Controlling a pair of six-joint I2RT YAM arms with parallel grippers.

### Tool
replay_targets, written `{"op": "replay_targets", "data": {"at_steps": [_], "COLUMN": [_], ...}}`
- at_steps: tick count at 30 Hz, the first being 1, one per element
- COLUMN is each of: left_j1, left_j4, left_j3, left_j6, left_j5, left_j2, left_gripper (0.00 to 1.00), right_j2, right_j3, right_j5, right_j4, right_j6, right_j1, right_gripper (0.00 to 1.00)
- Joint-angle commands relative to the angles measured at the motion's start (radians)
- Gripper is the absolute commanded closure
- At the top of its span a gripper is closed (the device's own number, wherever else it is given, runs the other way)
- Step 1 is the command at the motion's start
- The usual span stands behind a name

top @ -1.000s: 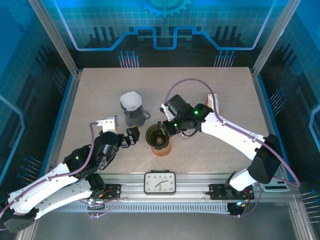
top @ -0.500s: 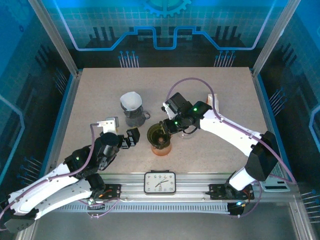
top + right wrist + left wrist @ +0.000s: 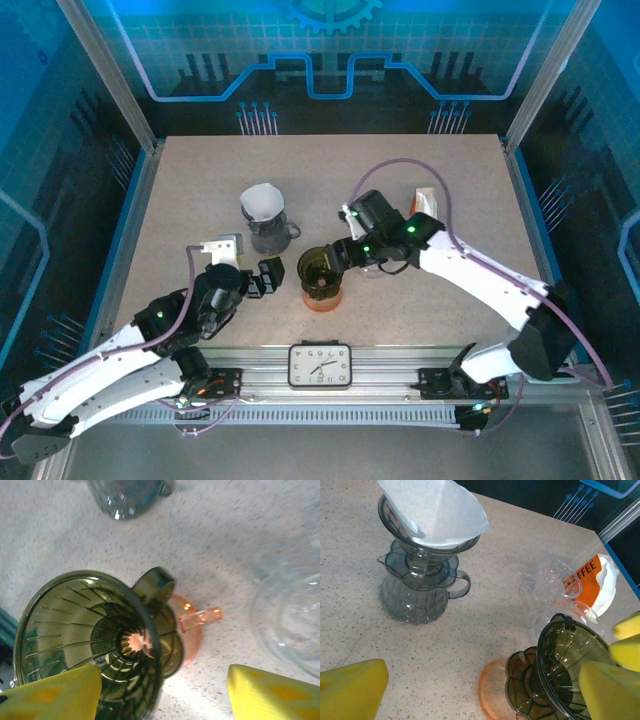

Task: Place the coffee filter in the dripper

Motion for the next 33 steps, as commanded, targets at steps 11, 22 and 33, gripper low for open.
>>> {"op": "replay_targets", "data": {"at_steps": [11, 22, 33], "left_j1": [0.024, 0.060, 0.075], "left_j4": [0.052, 0.042, 0.030], "left_j3": [0.083, 0.076, 0.060], "left_j6": [0.029, 0.021, 0.010], "left_j5": [0.145, 0.185, 0.189], "left_j2": [0.217, 0.204, 0.181], "left_gripper": [0.01, 0.01, 0.01], "right_j2": [-0.121, 0.110, 0.256], "right_j3": [-0.127, -0.078, -0.017], "right_j5": [0.233, 0.187, 0.244], "right_j4": [0.099, 0.229, 0.271], "right_j6": [-0.062, -0.038, 0.015], "right_j1": [-0.362, -0.528, -0.535], "right_gripper": [0.37, 0.52, 0.63]}}
